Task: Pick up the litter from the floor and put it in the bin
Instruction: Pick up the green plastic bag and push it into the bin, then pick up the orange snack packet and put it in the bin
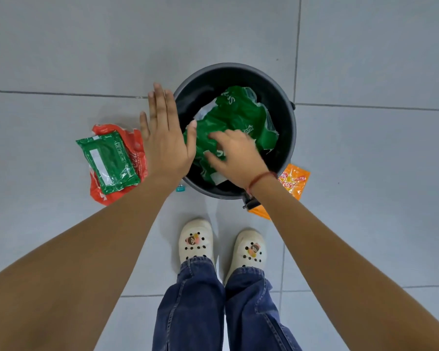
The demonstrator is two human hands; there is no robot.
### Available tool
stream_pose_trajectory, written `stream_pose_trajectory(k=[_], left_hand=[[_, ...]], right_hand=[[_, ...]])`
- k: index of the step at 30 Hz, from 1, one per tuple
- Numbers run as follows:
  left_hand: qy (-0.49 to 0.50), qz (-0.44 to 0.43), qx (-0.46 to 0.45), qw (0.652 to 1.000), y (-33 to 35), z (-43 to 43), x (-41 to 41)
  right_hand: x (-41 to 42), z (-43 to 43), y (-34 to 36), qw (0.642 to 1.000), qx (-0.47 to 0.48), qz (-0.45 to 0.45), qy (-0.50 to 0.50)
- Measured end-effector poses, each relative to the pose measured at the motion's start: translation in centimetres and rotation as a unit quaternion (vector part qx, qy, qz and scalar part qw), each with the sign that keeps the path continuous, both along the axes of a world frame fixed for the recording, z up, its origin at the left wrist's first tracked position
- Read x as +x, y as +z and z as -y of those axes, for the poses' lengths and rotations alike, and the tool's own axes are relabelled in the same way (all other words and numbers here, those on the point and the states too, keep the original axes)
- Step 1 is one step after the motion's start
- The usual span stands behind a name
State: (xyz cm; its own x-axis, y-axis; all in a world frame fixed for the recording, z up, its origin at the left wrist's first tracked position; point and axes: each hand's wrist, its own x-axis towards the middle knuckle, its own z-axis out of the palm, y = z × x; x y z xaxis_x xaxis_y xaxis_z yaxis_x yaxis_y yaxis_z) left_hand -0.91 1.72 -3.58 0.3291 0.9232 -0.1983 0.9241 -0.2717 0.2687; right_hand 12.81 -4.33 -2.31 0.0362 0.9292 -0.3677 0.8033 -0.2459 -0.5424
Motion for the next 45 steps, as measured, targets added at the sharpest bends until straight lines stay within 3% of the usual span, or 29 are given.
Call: stream_pose_trajectory(k=[3,5,7,9,13,17,23,28,30,33,36,38,42,45], left_hand=[[0.003,-0.003,0.002,1.0,0.1,-0.1,0.2],[0.004,0.004,0.005,1.0,0.1,-0.1,0.2],[0.006,0.017,0.005,1.0,0.1,0.0,0.2],[0.006,0.033,0.008,0.999,-0.1,0.0,0.2],[0.007,0.055,0.032,0.998,-0.3,-0.2,-0.1],[0.005,0.081,0.049,0.996,-1.0,-0.1,-0.2],[0.004,0.093,0.052,0.994,-1.3,0.1,-0.2],[0.004,0.09,0.051,0.995,-1.1,0.1,-0.1],[0.006,0.084,0.045,0.995,-1.0,0.2,-0.1],[0.007,0.081,0.035,0.996,-0.9,0.2,0.0],[0.006,0.069,0.029,0.997,-0.7,0.1,0.0],[0.004,0.062,0.025,0.998,-0.7,0.1,0.0],[0.009,0.068,0.018,0.997,-0.7,0.0,0.0],[0.012,0.072,0.016,0.997,-0.7,-0.1,0.0]], right_hand=[[3.3,2.4,1.9,0.968,0.198,0.047,-0.149],[5.8,4.1,1.5,0.921,0.2,0.076,-0.325],[7.8,6.5,-0.7,0.845,0.136,0.062,-0.513],[8.8,9.1,-4.1,0.79,0.027,0.062,-0.609],[8.0,12.4,-9.9,0.737,-0.272,0.04,-0.618],[8.2,12.4,-13.6,0.695,-0.303,-0.004,-0.652],[9.5,11.9,-15.4,0.69,-0.296,0.036,-0.66],[10.4,10.6,-13.3,0.758,-0.202,0.01,-0.621],[10.3,9.1,-10.7,0.764,-0.111,-0.006,-0.635],[10.3,6.8,-4.6,0.759,0.11,-0.017,-0.642],[10.5,4.4,2.9,0.741,0.331,0.012,-0.584],[9.6,3.2,6.6,0.738,0.409,0.005,-0.536],[5.1,1.9,8.6,0.821,0.382,0.017,-0.425],[2.1,1.6,5.3,0.898,0.263,-0.021,-0.352]])
